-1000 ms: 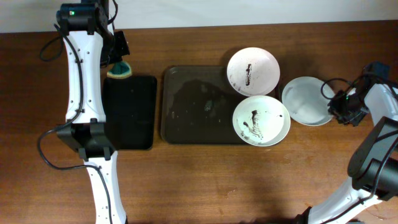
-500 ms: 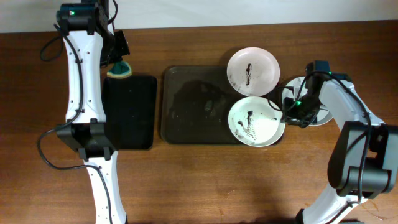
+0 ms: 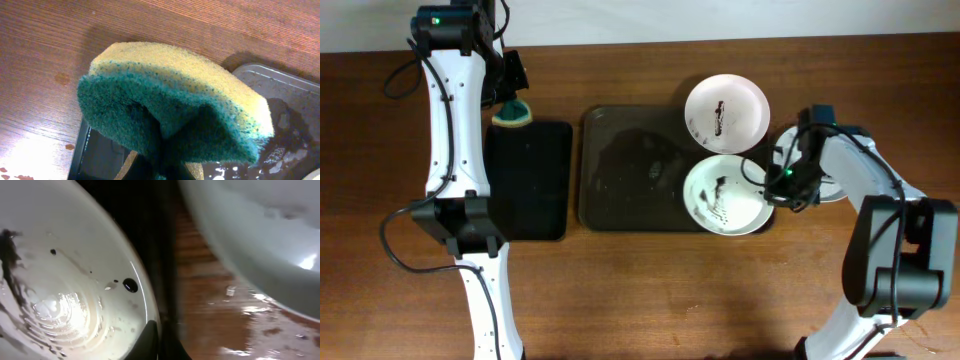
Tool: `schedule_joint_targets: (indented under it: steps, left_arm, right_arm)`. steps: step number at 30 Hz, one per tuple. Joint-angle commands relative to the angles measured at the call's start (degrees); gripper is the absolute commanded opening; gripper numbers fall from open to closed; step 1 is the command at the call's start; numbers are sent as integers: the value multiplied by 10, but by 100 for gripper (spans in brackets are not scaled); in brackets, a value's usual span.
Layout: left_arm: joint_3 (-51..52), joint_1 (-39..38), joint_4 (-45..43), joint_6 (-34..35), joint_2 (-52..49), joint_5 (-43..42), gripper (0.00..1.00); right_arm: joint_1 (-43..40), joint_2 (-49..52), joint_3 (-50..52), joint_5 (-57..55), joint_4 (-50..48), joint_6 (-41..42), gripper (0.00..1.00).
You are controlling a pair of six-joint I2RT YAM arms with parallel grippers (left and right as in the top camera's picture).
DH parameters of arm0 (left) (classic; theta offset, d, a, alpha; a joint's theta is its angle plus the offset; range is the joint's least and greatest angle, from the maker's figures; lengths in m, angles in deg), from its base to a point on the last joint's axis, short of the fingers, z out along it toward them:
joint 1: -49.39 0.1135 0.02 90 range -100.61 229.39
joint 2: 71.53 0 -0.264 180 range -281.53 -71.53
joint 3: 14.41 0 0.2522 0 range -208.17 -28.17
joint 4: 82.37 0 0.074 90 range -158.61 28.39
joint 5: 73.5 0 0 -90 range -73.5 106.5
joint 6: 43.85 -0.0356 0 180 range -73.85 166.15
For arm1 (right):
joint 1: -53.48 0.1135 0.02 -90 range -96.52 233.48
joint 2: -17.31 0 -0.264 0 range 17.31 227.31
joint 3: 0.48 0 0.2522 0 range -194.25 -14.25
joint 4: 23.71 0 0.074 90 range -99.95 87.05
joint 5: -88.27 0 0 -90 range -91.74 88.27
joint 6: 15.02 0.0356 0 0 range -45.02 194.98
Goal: Clean dirty plates on tray and stack at the side
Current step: 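Grasp the rim of the front white plate with the right gripper, then scrub the held front plate with the sponge in the left gripper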
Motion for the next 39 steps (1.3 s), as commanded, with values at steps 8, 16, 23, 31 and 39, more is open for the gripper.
schedule_joint_targets:
  steps: [8, 16, 23, 31, 39]
  left_arm:
    - [-10, -3, -3, -7, 17, 6, 0]
    - [75, -87, -42, -7, 17, 6, 0]
    - [91, -89, -53, -7, 17, 6, 0]
    - [93, -106, -46, -16, 16, 1, 0]
    - [240, -240, -86, -131, -11, -97, 0]
  right_arm:
    - [307, 15, -28, -133, -218, 269, 4]
    - [251, 25, -27, 38, -162, 313, 13]
    - [303, 59, -1, 0, -174, 394, 25]
    - [193, 61, -10, 145, -217, 91, 4]
    - [190, 63, -10, 147, -231, 124, 4]
